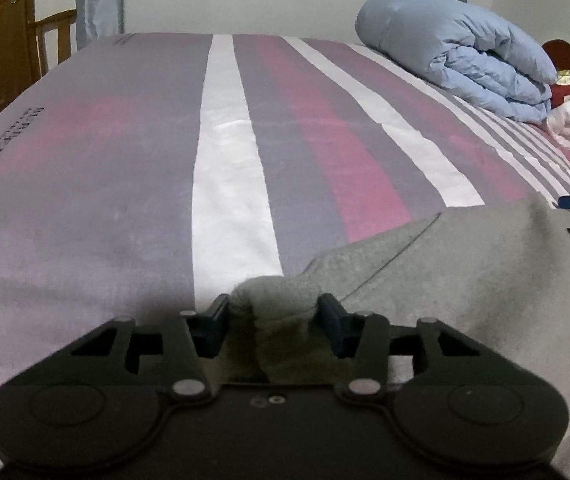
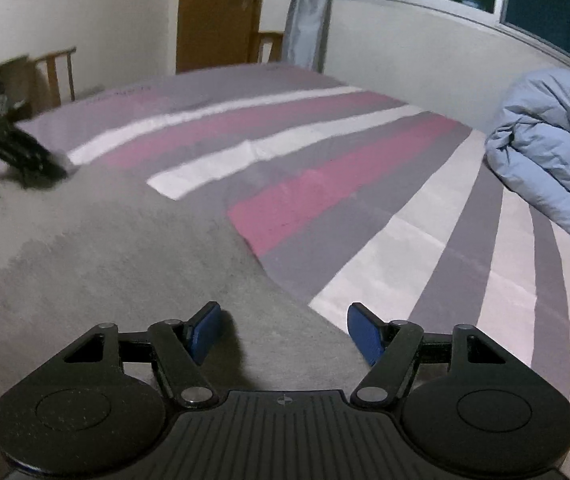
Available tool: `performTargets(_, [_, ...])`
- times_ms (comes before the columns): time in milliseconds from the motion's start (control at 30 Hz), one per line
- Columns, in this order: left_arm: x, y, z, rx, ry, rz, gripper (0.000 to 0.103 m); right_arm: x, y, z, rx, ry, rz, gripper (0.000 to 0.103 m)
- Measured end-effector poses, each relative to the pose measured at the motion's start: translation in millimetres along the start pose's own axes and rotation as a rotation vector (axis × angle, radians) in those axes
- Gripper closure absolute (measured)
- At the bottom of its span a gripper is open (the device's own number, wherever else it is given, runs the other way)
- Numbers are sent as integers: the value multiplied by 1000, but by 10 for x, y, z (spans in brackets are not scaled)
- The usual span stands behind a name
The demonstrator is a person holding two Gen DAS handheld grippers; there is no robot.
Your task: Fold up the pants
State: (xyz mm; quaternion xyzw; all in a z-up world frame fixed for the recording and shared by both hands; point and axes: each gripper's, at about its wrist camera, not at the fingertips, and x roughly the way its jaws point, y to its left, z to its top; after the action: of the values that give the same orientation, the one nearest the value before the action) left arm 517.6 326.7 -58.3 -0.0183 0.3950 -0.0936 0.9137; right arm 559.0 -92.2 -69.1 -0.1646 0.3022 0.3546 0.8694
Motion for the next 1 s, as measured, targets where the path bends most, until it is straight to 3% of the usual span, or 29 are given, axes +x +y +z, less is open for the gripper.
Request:
performTargets(100, [-16, 31, -12, -33, -22, -11, 73, 136, -53, -54, -9, 64, 34, 34])
performTargets(133, [-19, 22, -27, -42, -32, -7, 73, 144, -51, -77, -10, 67, 46, 41])
performTargets(200, [-32, -14, -44, -51, -50, 12, 75, 127, -44, -73, 4, 65, 57, 68])
performTargets(233, [-45, -30, -35, -46, -57, 18, 78, 94, -24, -62, -15, 55, 36, 86])
performTargets(300, [-87, -64, -35, -39, -80, 30, 83, 7, 44, -65, -39, 41, 11, 92])
performTargets(400, [-212, -69, -69, -45, -127, 24, 93, -209, 134, -58, -62, 2, -18, 94])
performTargets(700, [-874, -170, -194, -119, -352, -75, 97, -1122, 598, -14, -99, -107, -14, 94])
performTargets(867, [-1360, -216, -493, -104, -438, -129, 97, -1619, 869, -282, -107, -130, -33, 94])
performTargets(1000, [-1650, -320, -794, -71, -437, -131, 97, -1919, 1197, -630, -157, -123, -31, 94])
